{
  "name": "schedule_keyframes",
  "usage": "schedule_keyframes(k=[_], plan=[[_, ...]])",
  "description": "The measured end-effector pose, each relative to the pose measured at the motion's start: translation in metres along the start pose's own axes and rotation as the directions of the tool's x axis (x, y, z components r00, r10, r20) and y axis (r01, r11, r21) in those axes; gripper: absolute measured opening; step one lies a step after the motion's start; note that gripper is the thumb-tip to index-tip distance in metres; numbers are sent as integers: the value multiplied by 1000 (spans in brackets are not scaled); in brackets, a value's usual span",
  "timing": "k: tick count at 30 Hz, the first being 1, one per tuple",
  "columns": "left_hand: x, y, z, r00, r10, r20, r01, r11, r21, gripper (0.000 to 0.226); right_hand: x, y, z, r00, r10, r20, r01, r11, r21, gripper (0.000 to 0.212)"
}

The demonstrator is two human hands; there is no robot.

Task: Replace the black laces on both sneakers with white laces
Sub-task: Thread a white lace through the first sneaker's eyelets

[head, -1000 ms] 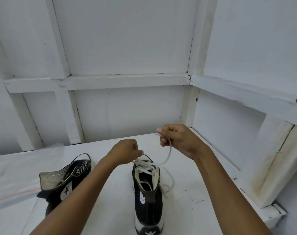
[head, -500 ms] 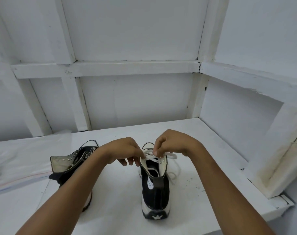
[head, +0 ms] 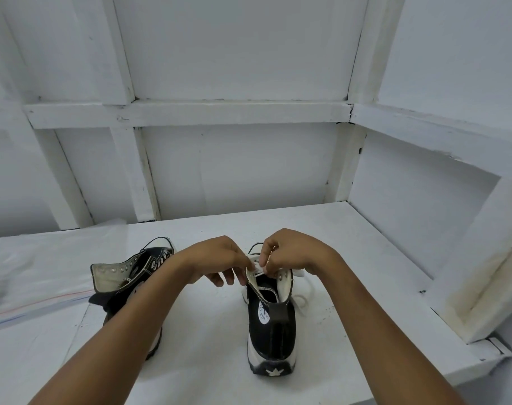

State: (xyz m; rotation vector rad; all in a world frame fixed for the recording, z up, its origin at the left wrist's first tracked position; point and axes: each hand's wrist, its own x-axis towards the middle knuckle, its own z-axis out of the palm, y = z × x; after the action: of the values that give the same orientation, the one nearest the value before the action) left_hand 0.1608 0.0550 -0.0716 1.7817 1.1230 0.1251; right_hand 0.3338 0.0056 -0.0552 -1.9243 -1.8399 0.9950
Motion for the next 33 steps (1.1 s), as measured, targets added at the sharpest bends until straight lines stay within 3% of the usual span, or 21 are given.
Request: schedule_keyframes(k=[10,16,19,24,26,30,31,33], plan=[[2,-4,-1,999,30,17,-30,999,-19,25,3,-1,5,1000,-5,1,5,999,53,20],[0,-15,-3,984,127,123,-138,987,82,23,6,-1,7,999,-21,31,18,995,94,12],[-1,-18,-5,986,145,78,-150,987,52,22,4,0,6,999,-34,15,31,981,189,7],[-7,-11,-24,966,150,-211,-206,939,-274,16,6,8,-1,992,-17,-127,53,957,286,2],[-9,-7,-28,950,134,-282,-255,854,-454,11,7,11,-4,985,-10,-173,68,940,334,3],[-11,2,-24,957,107,-268,-279,585,-762,25,10,13,-8,967,2,-255,99,918,385,14],[-10,3,-22,958,74,-278,-269,576,-772,27,11,14,-9,960,6,-279,110,911,397,15],[-5,2,-20,954,11,-301,-225,689,-689,28,11,15,-12,945,8,-326,138,896,423,14]])
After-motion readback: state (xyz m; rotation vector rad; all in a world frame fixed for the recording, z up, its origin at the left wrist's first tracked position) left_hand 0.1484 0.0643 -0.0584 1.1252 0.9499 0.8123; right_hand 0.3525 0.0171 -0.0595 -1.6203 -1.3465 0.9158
